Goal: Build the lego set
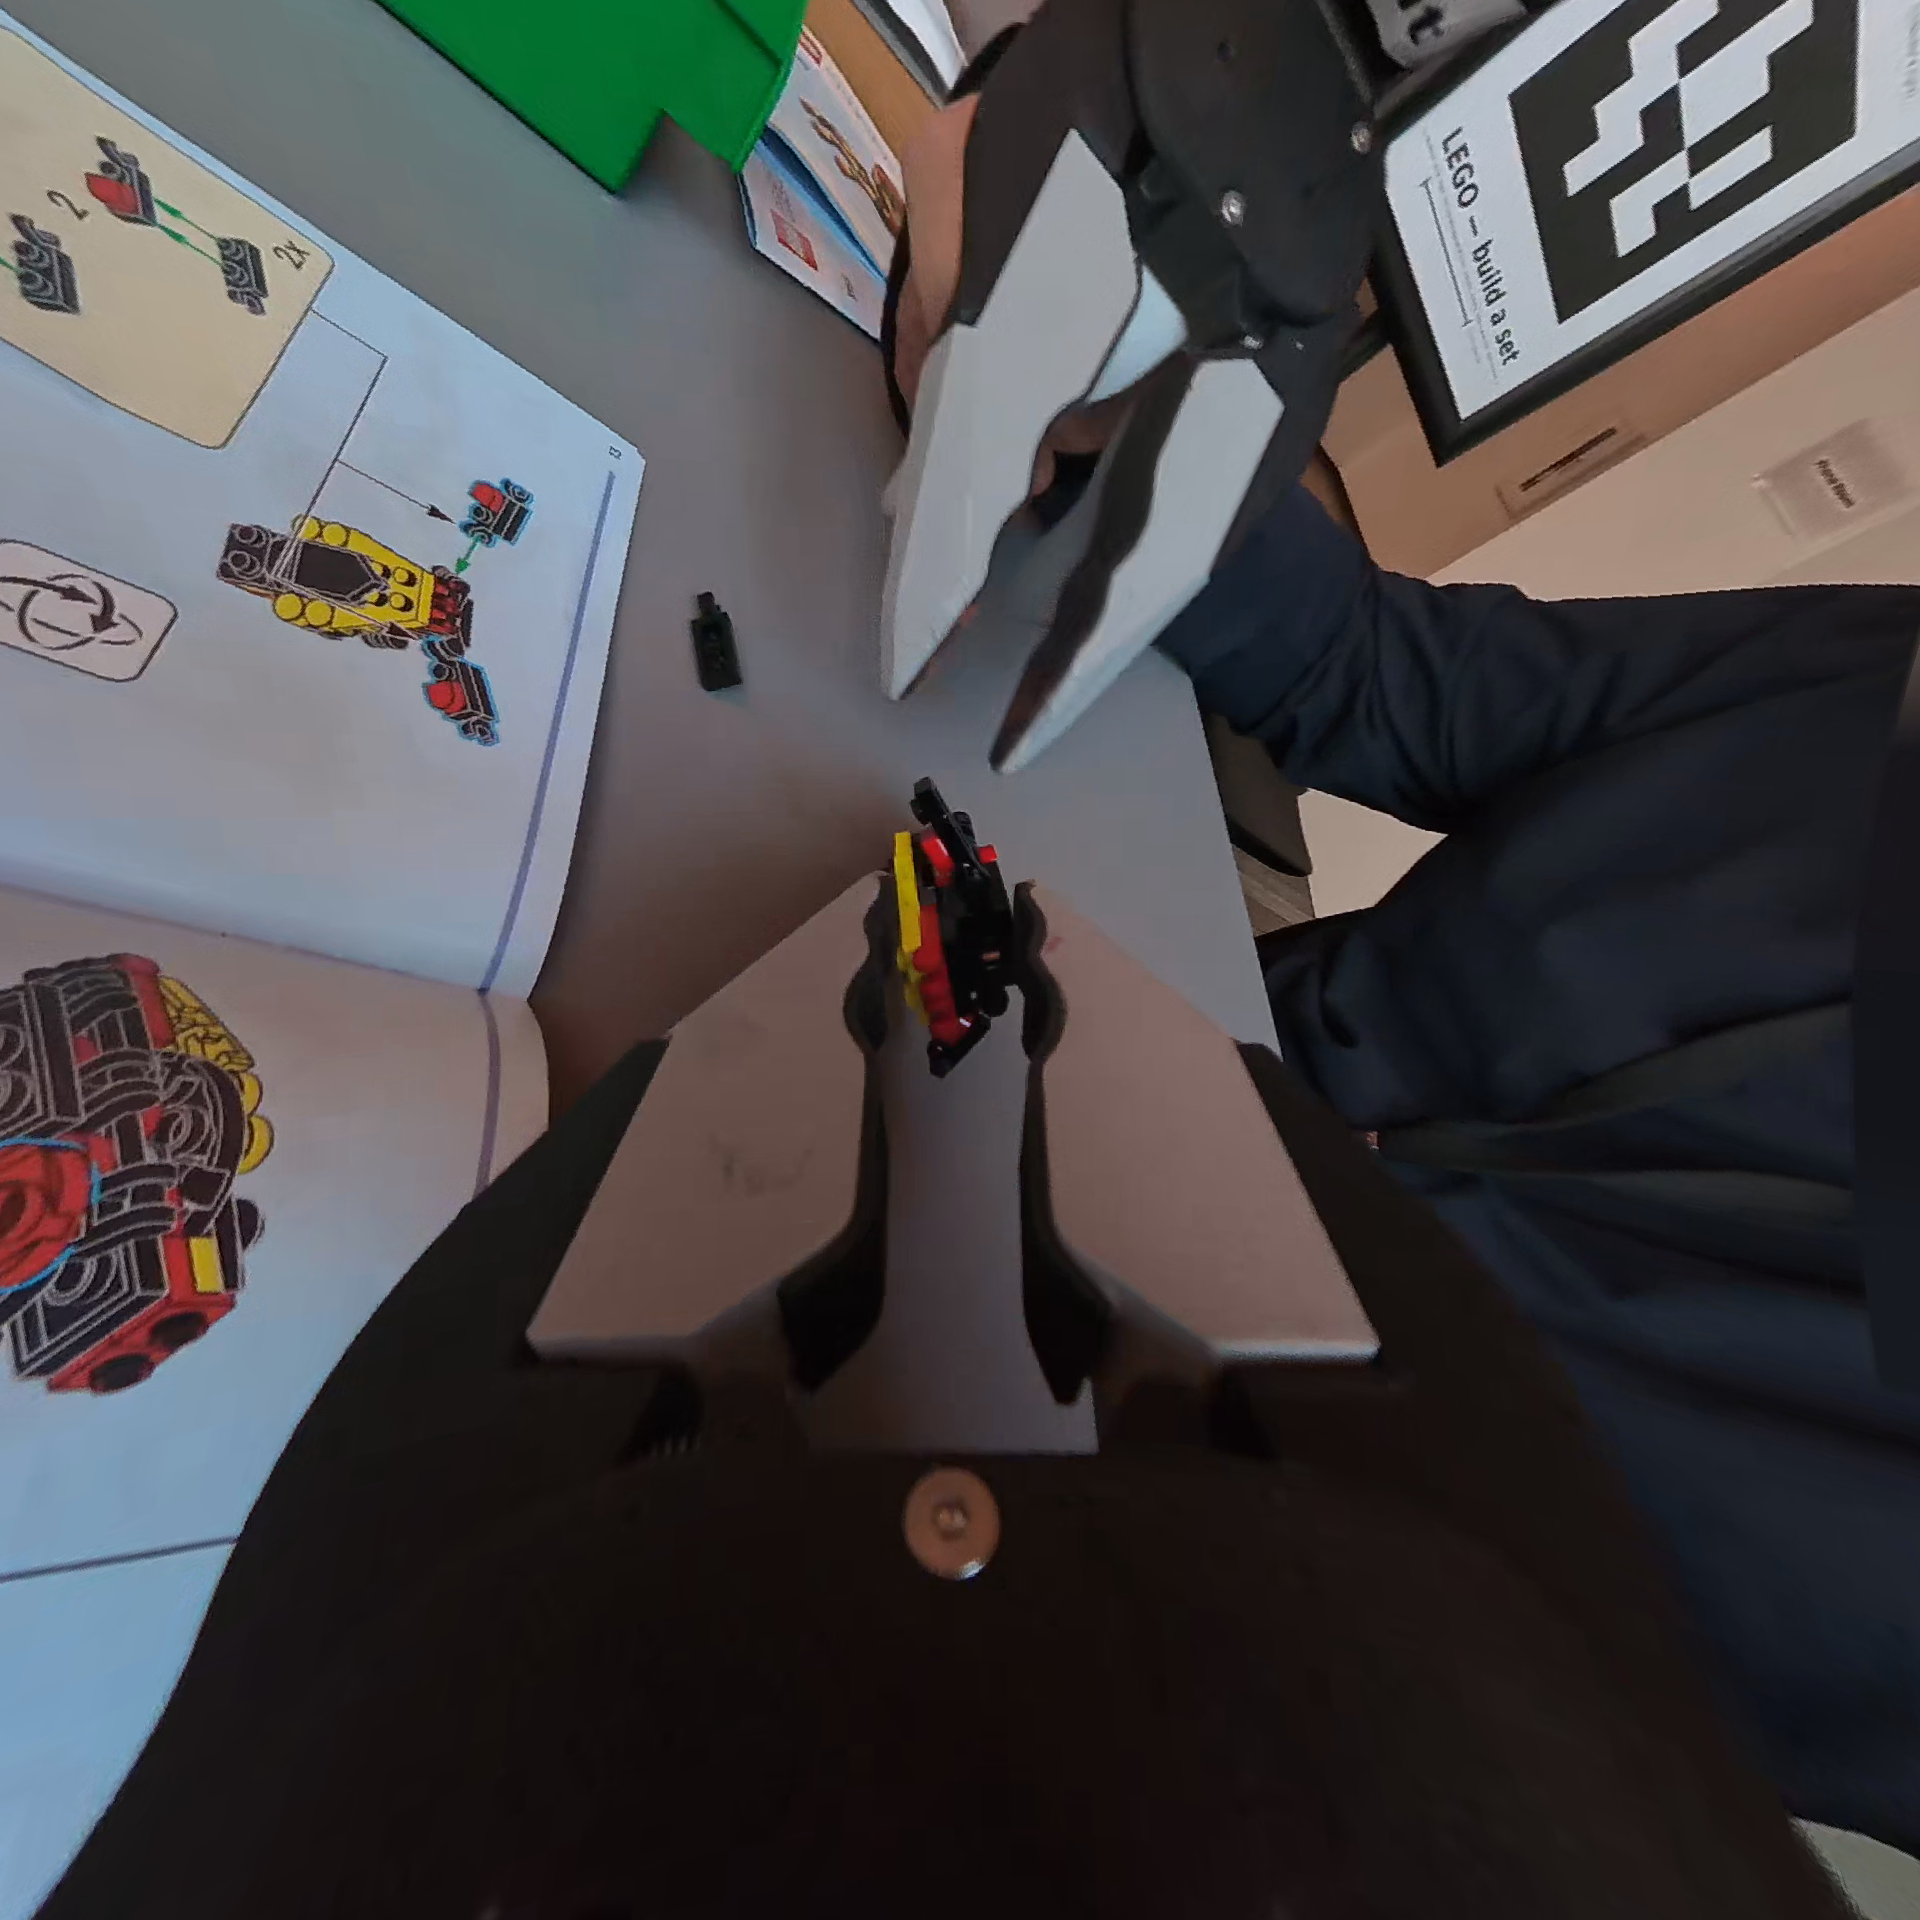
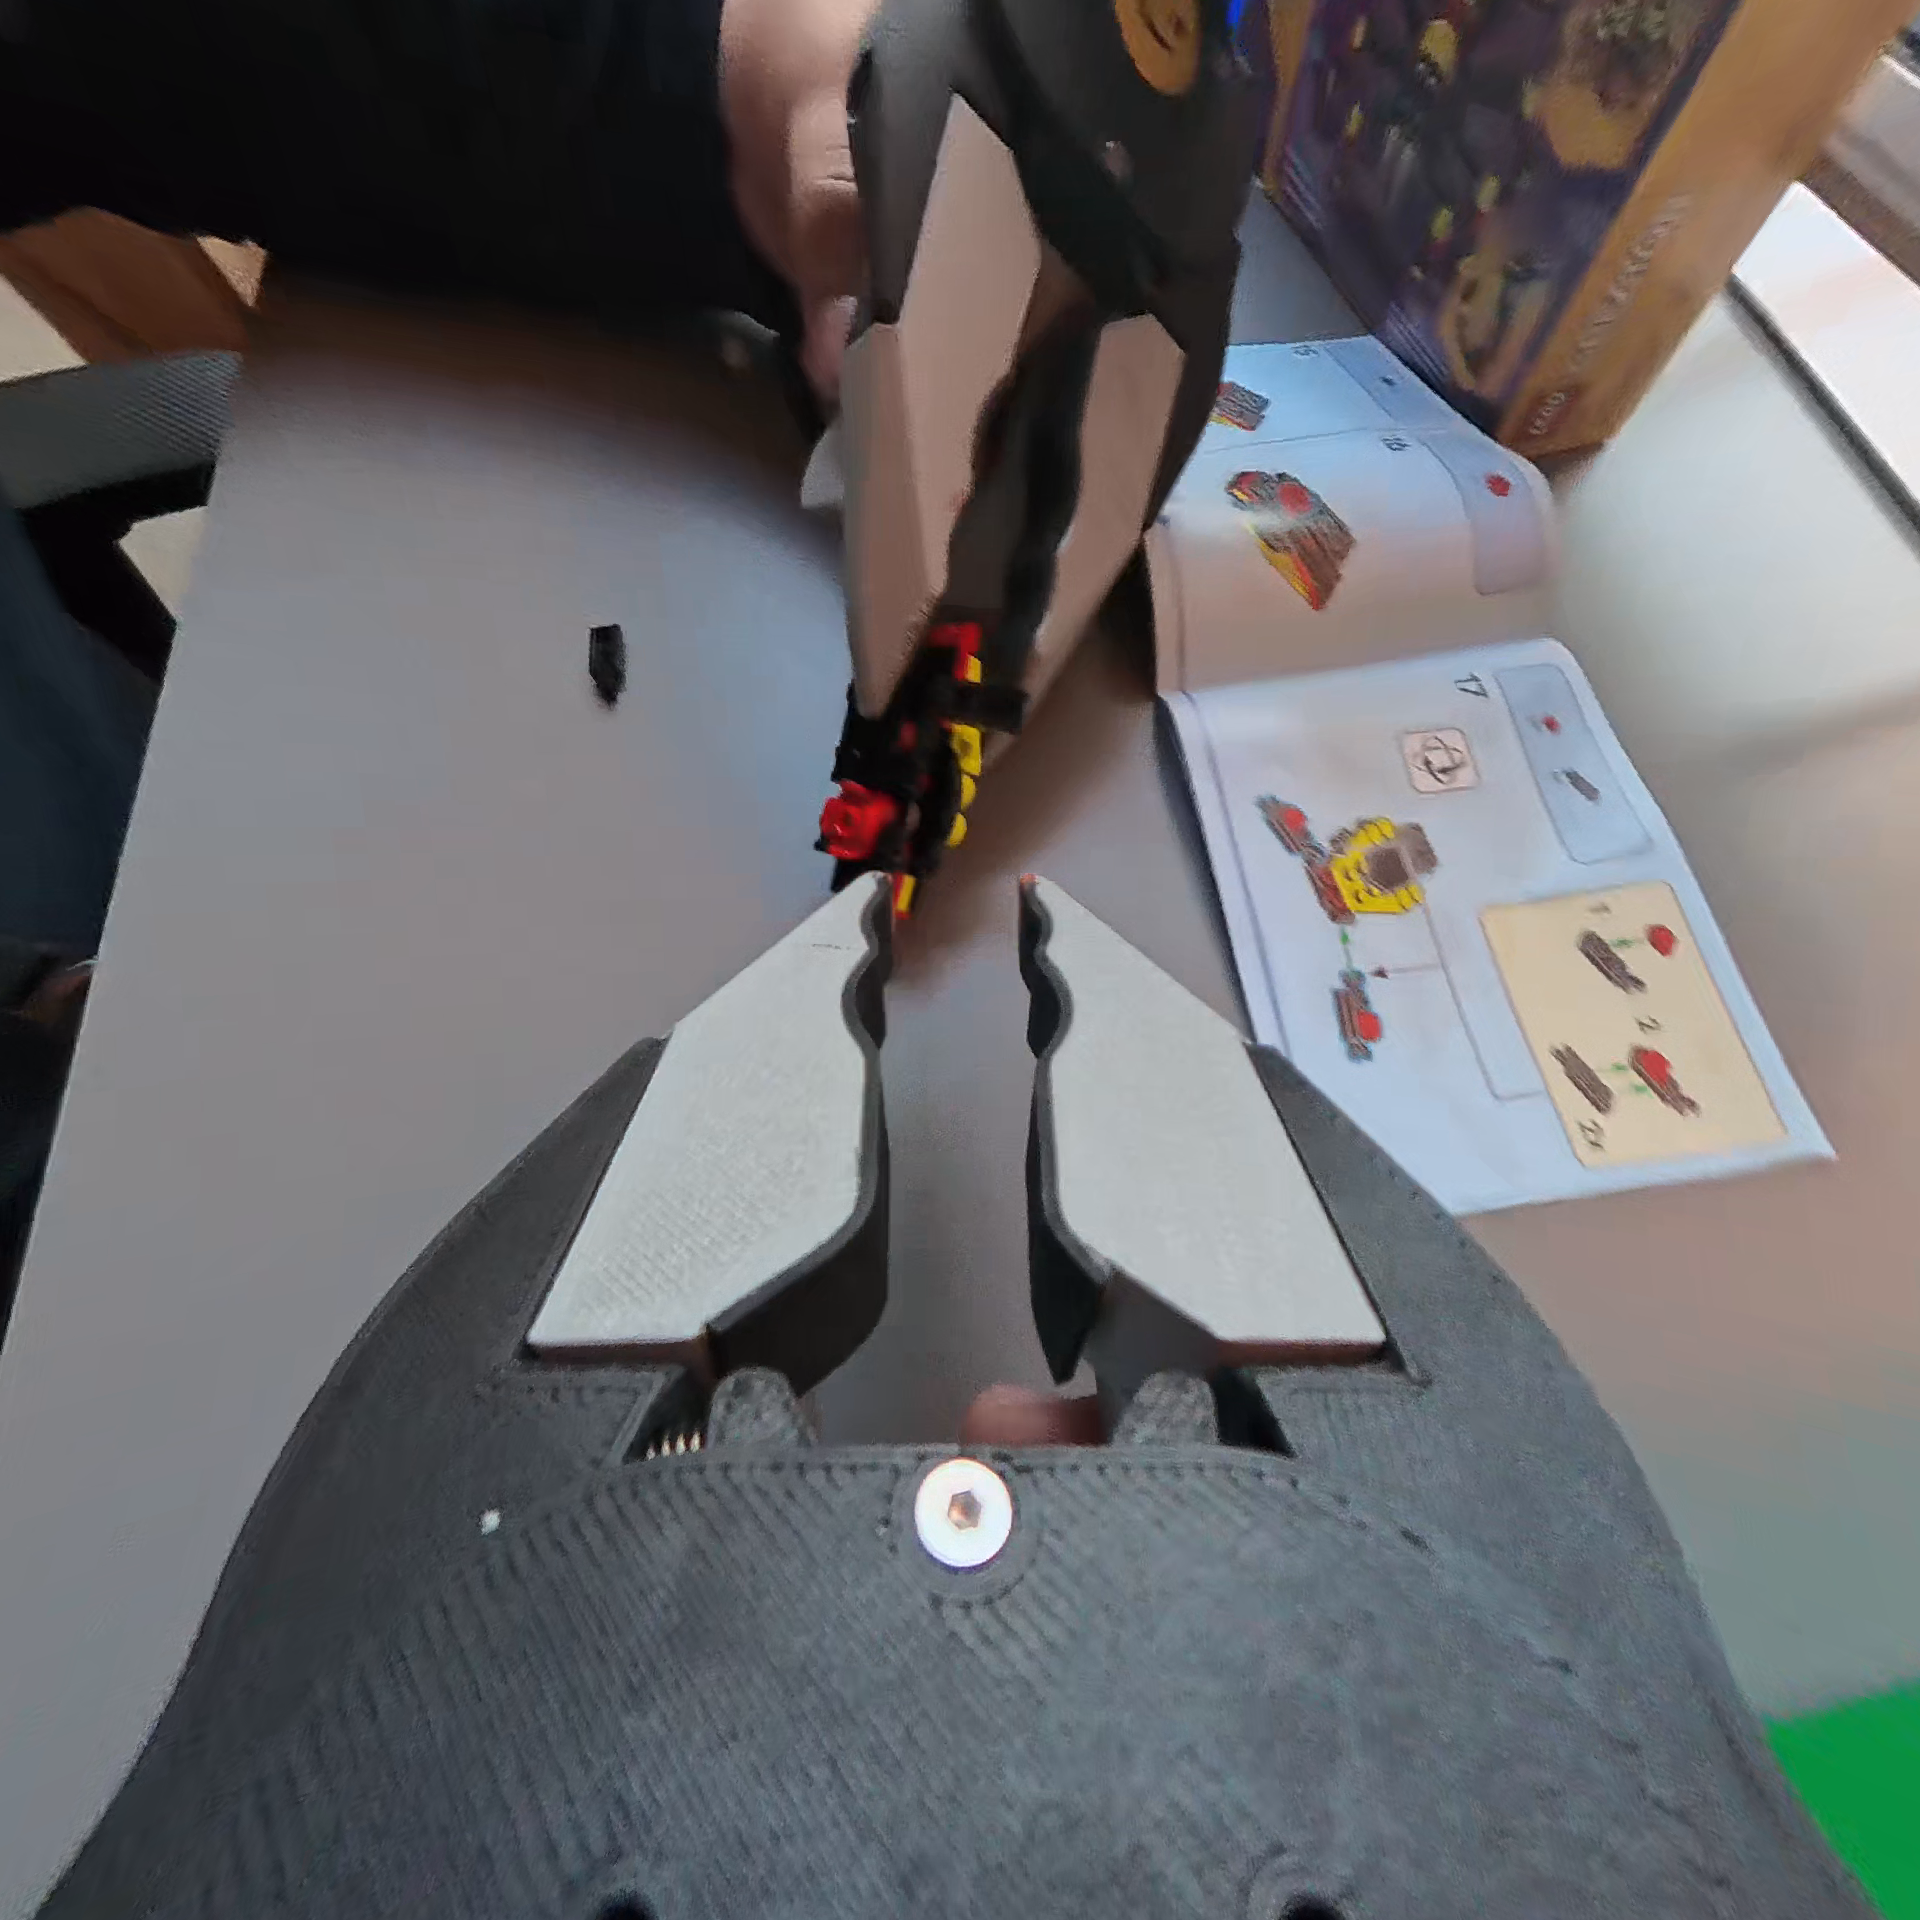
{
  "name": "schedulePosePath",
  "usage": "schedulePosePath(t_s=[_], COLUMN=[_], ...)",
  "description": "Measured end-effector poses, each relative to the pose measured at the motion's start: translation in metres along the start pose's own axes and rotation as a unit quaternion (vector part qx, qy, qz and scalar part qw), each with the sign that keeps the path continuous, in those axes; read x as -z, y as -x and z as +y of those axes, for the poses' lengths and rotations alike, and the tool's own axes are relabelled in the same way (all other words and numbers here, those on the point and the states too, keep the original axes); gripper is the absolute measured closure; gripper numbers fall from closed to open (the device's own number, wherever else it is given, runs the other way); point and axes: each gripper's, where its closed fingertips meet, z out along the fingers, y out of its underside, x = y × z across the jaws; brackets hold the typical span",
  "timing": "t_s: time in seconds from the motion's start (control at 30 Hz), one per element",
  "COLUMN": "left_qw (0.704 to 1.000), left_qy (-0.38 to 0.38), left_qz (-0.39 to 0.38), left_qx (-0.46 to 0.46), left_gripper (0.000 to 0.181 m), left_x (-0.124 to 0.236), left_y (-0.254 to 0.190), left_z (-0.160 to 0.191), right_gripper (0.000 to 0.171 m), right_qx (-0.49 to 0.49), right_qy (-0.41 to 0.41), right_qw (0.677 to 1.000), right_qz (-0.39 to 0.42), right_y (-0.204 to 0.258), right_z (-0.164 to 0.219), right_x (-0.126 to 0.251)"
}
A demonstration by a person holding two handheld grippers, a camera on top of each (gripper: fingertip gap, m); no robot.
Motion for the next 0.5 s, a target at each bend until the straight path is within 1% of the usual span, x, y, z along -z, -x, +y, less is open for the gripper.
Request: schedulePosePath(t_s=[0.03,0.13,0.23,0.33,0.37,0.5], left_qw=[1.000,1.000,0.999,0.999,0.999,1.000], left_qy=[0.002,0.007,0.009,0.008,0.008,-0.017], left_qz=[-0.002,-0.018,-0.031,-0.033,-0.034,-0.023], left_qx=[0.001,0.002,0.003,-0.003,-0.002,0.002], left_gripper=[0.161,0.161,0.161,0.160,0.159,0.161], left_x=[0.000,-0.002,-0.002,0.000,0.001,0.007], left_y=[0.001,0.005,0.008,0.008,0.009,0.008], left_z=[0.001,0.002,0.002,0.002,0.002,-0.005], right_gripper=[0.150,0.150,0.157,0.157,0.161,0.161], right_qx=[-0.002,-0.003,-0.010,-0.013,-0.012,-0.011], right_qy=[0.005,0.039,0.040,0.043,0.047,0.048], right_qw=[1.000,0.999,0.999,0.999,0.999,0.999], right_qz=[-0.002,-0.011,-0.017,-0.019,-0.012,-0.009], right_y=[0.002,0.008,0.011,0.012,0.011,0.010], right_z=[0.000,0.008,0.008,0.009,0.010,0.012], right_x=[-0.004,-0.015,-0.021,-0.023,-0.022,-0.022])
